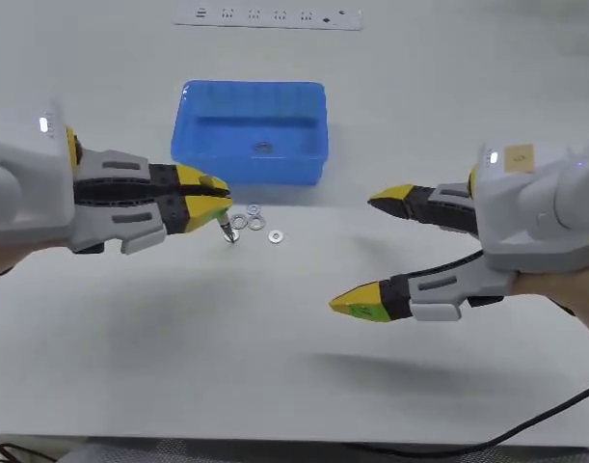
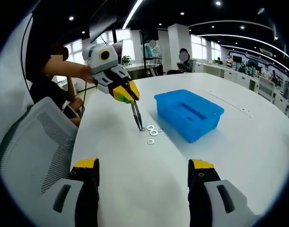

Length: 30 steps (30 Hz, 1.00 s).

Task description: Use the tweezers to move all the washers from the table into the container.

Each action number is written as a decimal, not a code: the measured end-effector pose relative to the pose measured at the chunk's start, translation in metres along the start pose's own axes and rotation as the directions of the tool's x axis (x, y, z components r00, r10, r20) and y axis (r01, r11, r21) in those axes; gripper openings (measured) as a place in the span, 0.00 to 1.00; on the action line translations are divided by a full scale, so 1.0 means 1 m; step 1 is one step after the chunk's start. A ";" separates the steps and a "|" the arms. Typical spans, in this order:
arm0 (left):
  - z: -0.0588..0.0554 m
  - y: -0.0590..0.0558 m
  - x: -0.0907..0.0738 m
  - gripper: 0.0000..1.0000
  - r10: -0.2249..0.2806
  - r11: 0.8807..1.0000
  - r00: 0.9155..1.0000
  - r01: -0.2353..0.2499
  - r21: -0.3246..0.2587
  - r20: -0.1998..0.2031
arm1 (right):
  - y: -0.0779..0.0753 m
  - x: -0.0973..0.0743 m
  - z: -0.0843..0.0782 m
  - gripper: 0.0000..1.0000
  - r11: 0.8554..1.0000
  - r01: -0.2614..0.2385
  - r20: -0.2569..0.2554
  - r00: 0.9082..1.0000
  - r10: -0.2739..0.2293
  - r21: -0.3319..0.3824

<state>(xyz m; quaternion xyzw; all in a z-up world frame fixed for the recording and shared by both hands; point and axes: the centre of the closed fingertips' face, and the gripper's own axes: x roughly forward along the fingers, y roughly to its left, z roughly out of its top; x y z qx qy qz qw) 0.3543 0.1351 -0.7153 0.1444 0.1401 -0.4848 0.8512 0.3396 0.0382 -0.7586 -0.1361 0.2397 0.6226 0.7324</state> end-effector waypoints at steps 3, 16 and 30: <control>-0.002 0.003 -0.002 0.07 0.003 1.000 1.000 -0.003 0.003 -0.027 | 0.000 0.002 0.003 0.77 1.000 -0.008 0.006 1.000 0.008 0.002; 0.001 -0.002 0.006 0.07 -0.043 0.999 0.998 0.044 0.025 -0.055 | 0.006 0.077 0.059 0.64 0.983 -0.162 0.041 0.985 0.166 -0.082; -0.003 -0.001 0.001 0.07 -0.051 0.999 0.998 0.051 -0.007 -0.045 | 0.016 0.113 0.052 0.27 0.949 -0.281 -0.040 0.960 0.278 -0.142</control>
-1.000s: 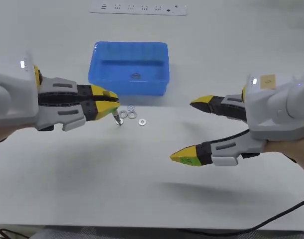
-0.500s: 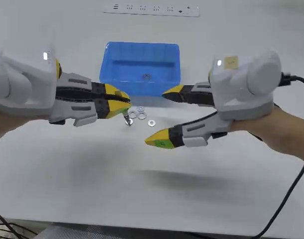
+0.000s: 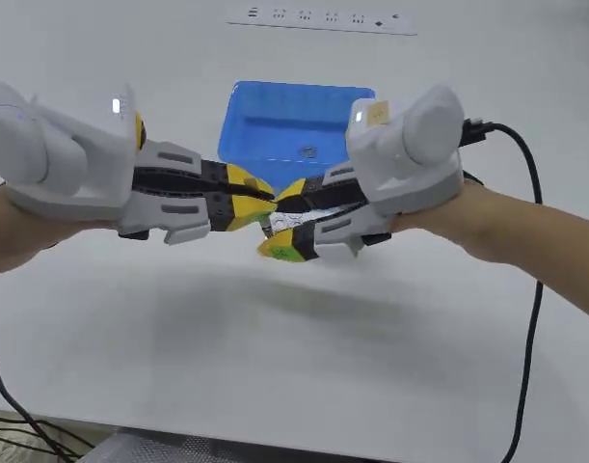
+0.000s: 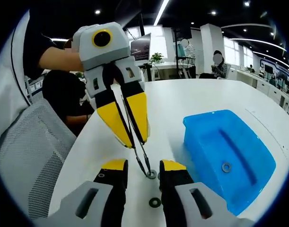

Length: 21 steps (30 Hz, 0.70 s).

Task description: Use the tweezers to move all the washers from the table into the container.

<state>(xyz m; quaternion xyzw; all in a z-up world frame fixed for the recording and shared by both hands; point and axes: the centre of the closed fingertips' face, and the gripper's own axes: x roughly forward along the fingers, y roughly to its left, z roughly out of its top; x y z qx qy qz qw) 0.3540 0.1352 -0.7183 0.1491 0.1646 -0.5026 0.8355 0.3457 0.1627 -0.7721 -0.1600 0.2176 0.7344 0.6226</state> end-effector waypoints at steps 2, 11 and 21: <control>0.000 0.000 0.001 0.07 -0.002 1.000 1.000 0.002 -0.001 0.001 | 0.000 0.000 0.000 0.26 1.000 -0.003 0.001 1.000 0.003 -0.005; 0.002 -0.002 0.004 0.07 -0.014 1.000 1.000 0.014 0.002 0.004 | 0.004 0.002 0.003 0.14 0.999 -0.026 -0.004 1.000 0.026 -0.035; 0.000 0.001 0.005 0.08 0.019 0.999 1.000 -0.019 0.041 -0.016 | 0.002 0.004 0.003 0.10 0.993 -0.003 -0.035 0.999 -0.001 -0.115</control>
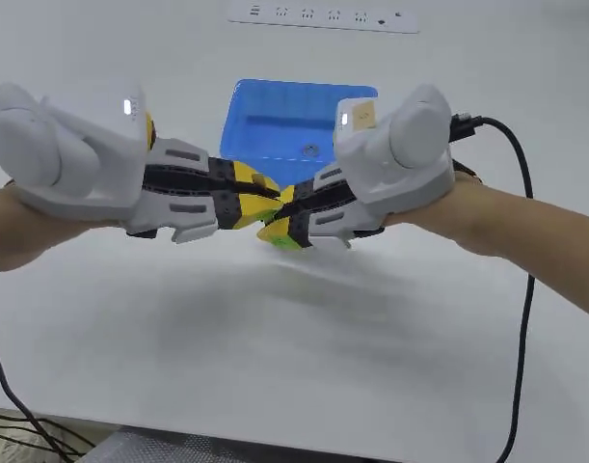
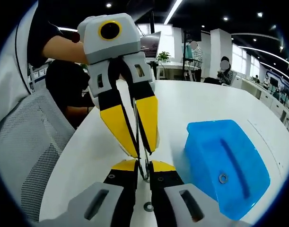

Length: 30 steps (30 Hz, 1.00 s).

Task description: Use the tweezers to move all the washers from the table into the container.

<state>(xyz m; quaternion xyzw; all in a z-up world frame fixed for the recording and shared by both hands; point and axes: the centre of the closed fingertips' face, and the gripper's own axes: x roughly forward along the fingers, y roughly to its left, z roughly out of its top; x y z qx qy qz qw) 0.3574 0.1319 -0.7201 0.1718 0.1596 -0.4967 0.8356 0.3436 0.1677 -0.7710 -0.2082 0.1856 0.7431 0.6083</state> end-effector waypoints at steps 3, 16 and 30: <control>-0.001 0.000 -0.001 0.09 0.013 1.000 1.000 -0.013 -0.009 0.002 | -0.001 0.000 -0.001 0.10 1.000 0.002 -0.001 1.000 -0.002 -0.010; 0.003 0.001 -0.008 0.33 0.066 0.998 0.998 -0.066 -0.002 0.017 | -0.001 -0.007 0.002 0.09 1.000 0.026 0.008 1.000 -0.026 0.003; 0.003 -0.001 -0.026 0.65 0.123 0.987 0.992 -0.118 -0.111 0.042 | -0.016 -0.042 0.029 0.09 0.997 0.082 0.076 0.994 -0.081 0.001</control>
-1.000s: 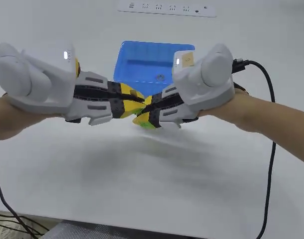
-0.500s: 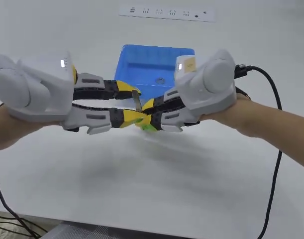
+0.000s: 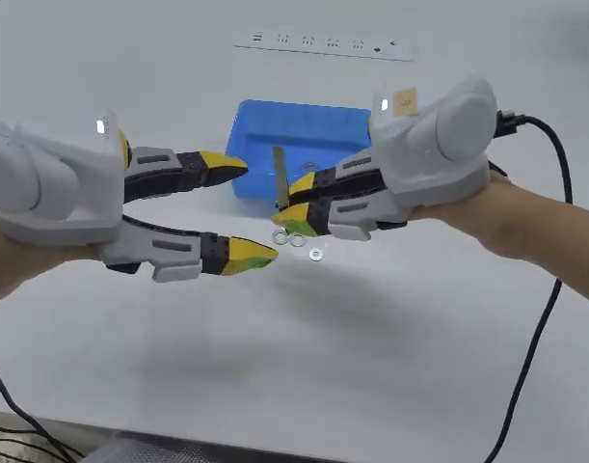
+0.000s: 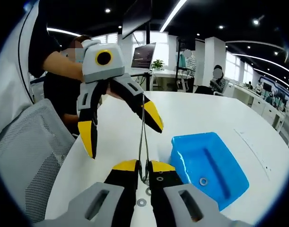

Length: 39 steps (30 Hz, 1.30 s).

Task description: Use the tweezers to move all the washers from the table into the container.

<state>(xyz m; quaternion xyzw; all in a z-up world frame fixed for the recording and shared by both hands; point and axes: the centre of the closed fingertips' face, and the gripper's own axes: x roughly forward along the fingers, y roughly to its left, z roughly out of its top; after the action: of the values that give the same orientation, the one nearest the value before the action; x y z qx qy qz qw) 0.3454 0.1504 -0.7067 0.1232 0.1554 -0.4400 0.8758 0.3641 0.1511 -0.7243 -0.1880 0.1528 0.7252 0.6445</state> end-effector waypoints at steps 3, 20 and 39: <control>-0.001 0.001 -0.005 0.71 0.018 1.000 1.000 -0.018 -0.024 0.007 | -0.007 -0.012 0.013 0.09 1.000 0.020 0.030 0.999 -0.020 0.000; -0.012 -0.002 -0.033 1.00 0.091 0.991 0.996 -0.091 -0.095 -0.005 | -0.053 -0.037 0.053 0.09 0.987 0.153 0.106 0.982 -0.158 0.054; -0.037 0.002 -0.041 1.00 0.095 0.990 0.995 -0.096 -0.099 -0.014 | -0.125 0.013 -0.022 0.09 0.916 0.299 0.048 0.945 -0.323 0.268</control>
<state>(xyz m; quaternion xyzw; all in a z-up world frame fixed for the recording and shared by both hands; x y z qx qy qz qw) 0.3181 0.1948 -0.7248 0.0887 0.1751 -0.3886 0.9003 0.4882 0.1680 -0.7470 -0.0915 0.1839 0.5954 0.7767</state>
